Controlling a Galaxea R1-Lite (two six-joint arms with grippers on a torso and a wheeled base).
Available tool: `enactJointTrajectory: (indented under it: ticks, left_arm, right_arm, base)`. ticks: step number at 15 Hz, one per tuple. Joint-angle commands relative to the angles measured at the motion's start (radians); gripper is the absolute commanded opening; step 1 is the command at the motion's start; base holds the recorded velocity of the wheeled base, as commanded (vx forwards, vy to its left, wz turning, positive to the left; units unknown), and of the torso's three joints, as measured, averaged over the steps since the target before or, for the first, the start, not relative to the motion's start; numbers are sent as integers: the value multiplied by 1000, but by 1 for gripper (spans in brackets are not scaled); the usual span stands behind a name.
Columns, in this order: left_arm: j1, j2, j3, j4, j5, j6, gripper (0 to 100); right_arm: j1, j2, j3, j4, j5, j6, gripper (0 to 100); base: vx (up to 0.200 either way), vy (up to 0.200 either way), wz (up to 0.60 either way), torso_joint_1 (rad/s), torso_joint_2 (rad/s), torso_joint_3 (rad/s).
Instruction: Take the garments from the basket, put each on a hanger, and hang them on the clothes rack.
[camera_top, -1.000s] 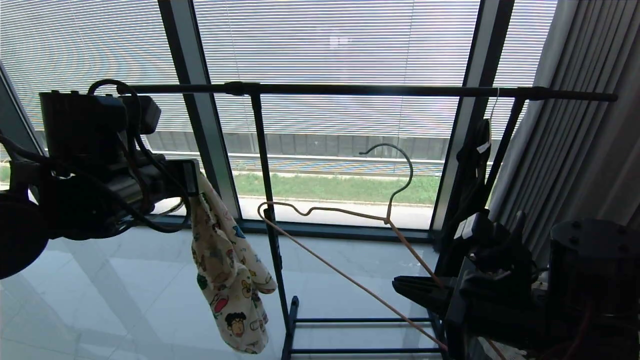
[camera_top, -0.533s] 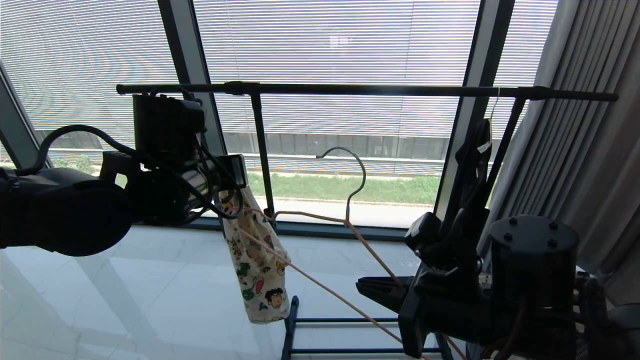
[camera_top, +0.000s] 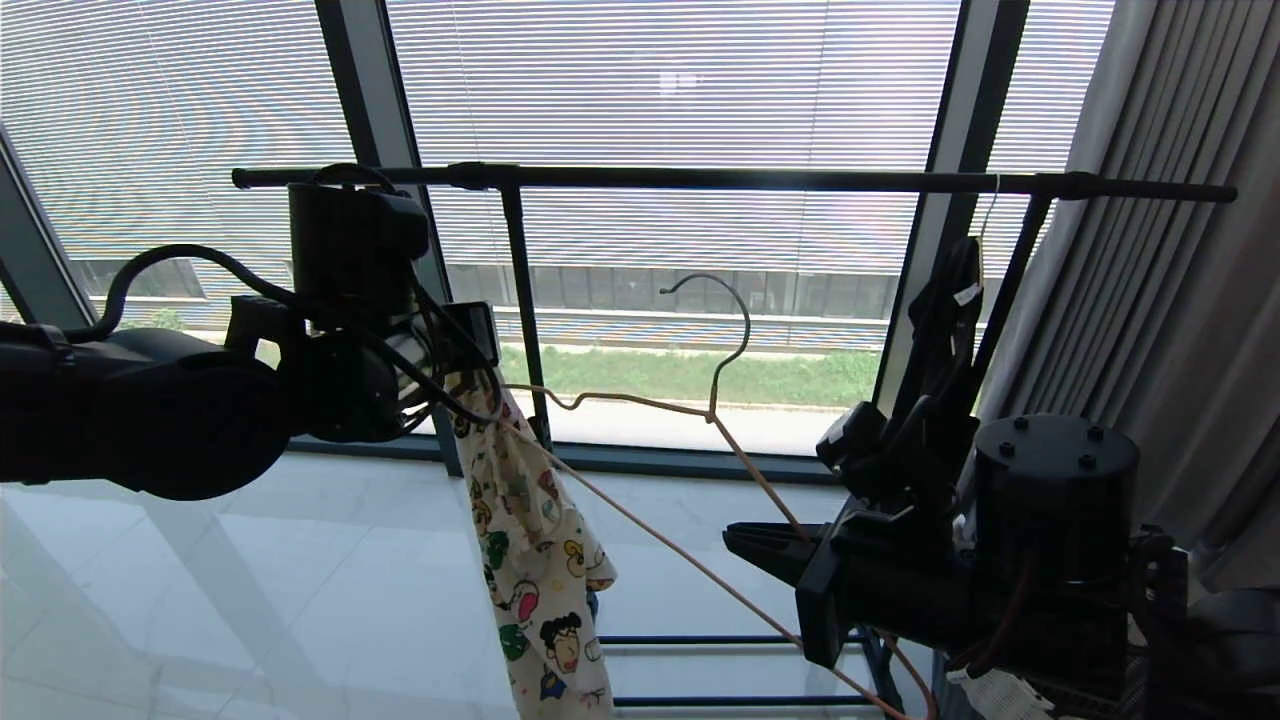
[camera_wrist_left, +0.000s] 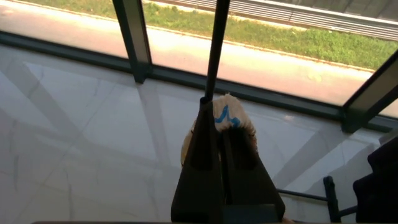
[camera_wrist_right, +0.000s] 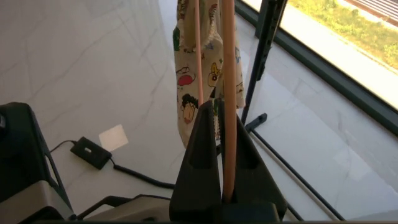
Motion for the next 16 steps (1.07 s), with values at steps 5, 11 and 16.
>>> enactJointTrajectory:
  ticks: [5,11,16]
  left_arm:
    - [-39,2,-2,-1,10,0,0]
    - [-64,5,-8,-1,73,-2,0]
    - [-121,7,-6,-1,115,-2,0]
  right_arm:
    - [1,-6,-6,0,1,-1,0]
    - [-2,43,-25,0,-68,10,0]
    - [0,52,-89,0,-120,71,0]
  base:
    - [0,0,0,0,0,0]
    - [0,0,0,0,0,0]
    - [0,0,0,0,0,0]
